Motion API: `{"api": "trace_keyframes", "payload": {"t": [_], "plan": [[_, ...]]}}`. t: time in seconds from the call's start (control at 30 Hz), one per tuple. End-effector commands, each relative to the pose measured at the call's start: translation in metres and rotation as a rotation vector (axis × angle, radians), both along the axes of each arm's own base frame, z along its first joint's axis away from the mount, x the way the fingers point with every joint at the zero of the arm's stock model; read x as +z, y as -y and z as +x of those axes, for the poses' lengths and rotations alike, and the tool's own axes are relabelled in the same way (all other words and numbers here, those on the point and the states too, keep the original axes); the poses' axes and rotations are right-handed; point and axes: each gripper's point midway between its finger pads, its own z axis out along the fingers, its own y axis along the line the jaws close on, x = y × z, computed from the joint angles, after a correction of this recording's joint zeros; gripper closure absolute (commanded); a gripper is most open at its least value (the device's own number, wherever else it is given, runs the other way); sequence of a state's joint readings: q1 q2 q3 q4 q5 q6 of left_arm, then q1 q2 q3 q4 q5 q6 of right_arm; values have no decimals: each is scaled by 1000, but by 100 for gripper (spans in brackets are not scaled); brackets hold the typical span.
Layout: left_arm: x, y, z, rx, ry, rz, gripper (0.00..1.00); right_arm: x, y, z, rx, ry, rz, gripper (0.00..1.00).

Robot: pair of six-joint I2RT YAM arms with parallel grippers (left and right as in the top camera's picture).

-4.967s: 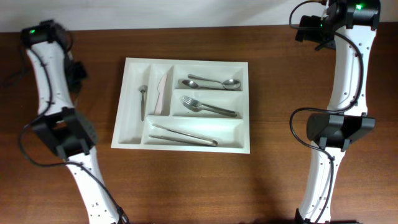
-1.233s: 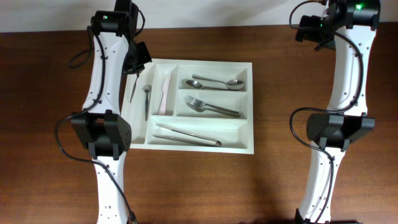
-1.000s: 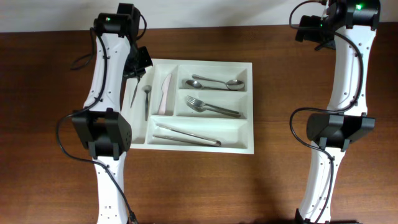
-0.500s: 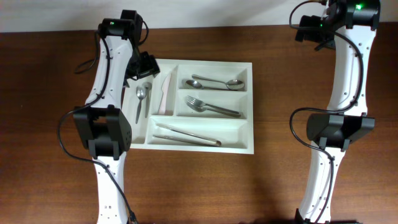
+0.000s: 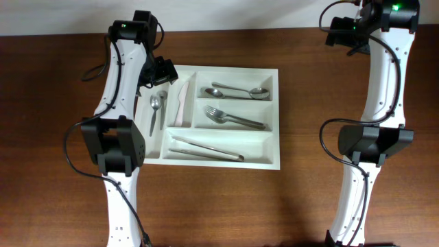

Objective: Pack container

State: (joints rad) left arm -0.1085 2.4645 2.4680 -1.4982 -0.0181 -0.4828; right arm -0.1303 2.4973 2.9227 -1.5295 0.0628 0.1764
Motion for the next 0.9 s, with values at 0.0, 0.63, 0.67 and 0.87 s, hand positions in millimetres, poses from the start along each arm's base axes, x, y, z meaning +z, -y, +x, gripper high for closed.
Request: {"api": "trace_keyframes", "payload": {"t": [0.0,0.63,0.67,0.87], "plan": [[11,-26,2,13,34,147,1,12,-2,-1,3,26,-7,1],[29,-39,3,21,73,226,1,12,-2,-1,3,26,-7,1],[45,-36,1,19,105,221,1,12,-2,-1,3,26,-7,1],[176,-30,-6,42,446,184,1,12,-2,-1,3,26,-7,1]]}}
